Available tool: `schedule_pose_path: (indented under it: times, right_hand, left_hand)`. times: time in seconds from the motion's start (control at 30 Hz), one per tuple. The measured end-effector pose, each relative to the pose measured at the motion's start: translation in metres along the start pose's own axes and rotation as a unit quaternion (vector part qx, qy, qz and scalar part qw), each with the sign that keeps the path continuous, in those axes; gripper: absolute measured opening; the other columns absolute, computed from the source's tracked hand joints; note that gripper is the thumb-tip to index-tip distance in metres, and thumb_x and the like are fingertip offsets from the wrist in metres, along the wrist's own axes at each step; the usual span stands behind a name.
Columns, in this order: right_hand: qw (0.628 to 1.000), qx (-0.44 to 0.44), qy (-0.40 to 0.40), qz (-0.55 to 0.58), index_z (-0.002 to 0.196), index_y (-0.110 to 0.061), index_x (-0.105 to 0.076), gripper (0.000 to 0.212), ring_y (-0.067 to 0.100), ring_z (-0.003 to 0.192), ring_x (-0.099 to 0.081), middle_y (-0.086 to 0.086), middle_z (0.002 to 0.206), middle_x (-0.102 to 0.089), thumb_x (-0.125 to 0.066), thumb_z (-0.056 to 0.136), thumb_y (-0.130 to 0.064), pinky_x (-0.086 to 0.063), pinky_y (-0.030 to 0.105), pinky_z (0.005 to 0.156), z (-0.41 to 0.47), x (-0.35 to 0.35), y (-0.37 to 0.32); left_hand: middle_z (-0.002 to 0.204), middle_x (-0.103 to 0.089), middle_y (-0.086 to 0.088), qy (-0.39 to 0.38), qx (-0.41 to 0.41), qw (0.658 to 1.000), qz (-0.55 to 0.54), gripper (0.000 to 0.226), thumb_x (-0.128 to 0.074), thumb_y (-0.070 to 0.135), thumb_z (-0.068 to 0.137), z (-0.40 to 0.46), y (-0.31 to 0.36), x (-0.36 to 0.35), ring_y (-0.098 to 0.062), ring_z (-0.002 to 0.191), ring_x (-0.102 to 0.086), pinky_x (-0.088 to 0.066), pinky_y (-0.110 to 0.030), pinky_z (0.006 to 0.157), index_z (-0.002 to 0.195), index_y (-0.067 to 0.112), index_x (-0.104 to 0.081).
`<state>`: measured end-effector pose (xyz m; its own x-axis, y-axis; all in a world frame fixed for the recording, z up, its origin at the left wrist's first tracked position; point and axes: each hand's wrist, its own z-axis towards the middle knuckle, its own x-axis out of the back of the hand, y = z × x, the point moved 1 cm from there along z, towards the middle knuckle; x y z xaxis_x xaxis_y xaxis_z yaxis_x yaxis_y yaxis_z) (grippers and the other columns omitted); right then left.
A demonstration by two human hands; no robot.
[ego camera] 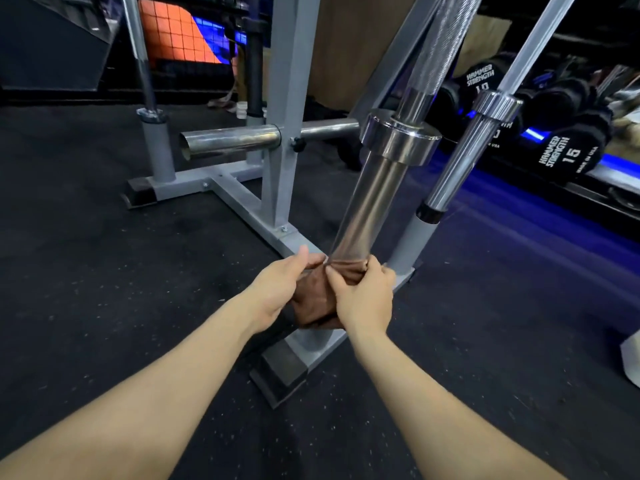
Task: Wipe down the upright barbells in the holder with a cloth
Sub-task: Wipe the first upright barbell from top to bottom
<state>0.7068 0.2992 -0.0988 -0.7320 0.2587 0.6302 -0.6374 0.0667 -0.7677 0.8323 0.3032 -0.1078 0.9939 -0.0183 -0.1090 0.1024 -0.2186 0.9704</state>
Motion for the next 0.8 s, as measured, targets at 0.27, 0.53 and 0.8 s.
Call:
schedule_pose_path:
  times: [0.27, 0.53, 0.8]
  right_hand:
    - [0.994, 0.036, -0.038, -0.091, 0.106, -0.022, -0.064, 0.026, 0.021, 0.095, -0.06, 0.003, 0.113, -0.058, -0.07, 0.082, -0.03, -0.041, 0.027, 0.071, 0.009, 0.02, 0.011]
    - [0.995, 0.085, -0.038, -0.046, 0.123, -0.013, -0.053, 0.054, 0.014, 0.097, -0.052, 0.003, 0.117, -0.046, -0.072, 0.081, -0.04, -0.033, 0.021, 0.074, 0.013, 0.012, 0.011]
    - [0.986, 0.098, -0.125, -0.054, 0.099, -0.013, -0.068, 0.027, 0.009, 0.082, -0.05, 0.008, 0.108, -0.053, -0.077, 0.078, -0.026, -0.035, 0.017, 0.073, 0.025, 0.018, 0.028]
  left_hand:
    - [0.133, -0.05, 0.01, -0.027, 0.01, 0.997, 0.075, 0.043, -0.027, 0.043, 0.102, -0.001, -0.005, -0.002, -0.007, 0.121, -0.044, -0.036, -0.033, 0.1, 0.132, 0.024, -0.051]
    - [0.114, -0.064, 0.012, -0.006, -0.02, 0.998, 0.062, 0.033, -0.03, 0.043, 0.101, 0.01, -0.015, 0.003, -0.004, 0.11, -0.055, -0.04, -0.033, 0.101, 0.101, 0.039, -0.063]
    - [0.124, -0.055, 0.01, -0.006, -0.035, 0.997, 0.068, 0.035, -0.029, 0.041, 0.102, 0.007, -0.015, 0.001, -0.01, 0.118, -0.049, -0.04, -0.03, 0.096, 0.119, 0.029, -0.057]
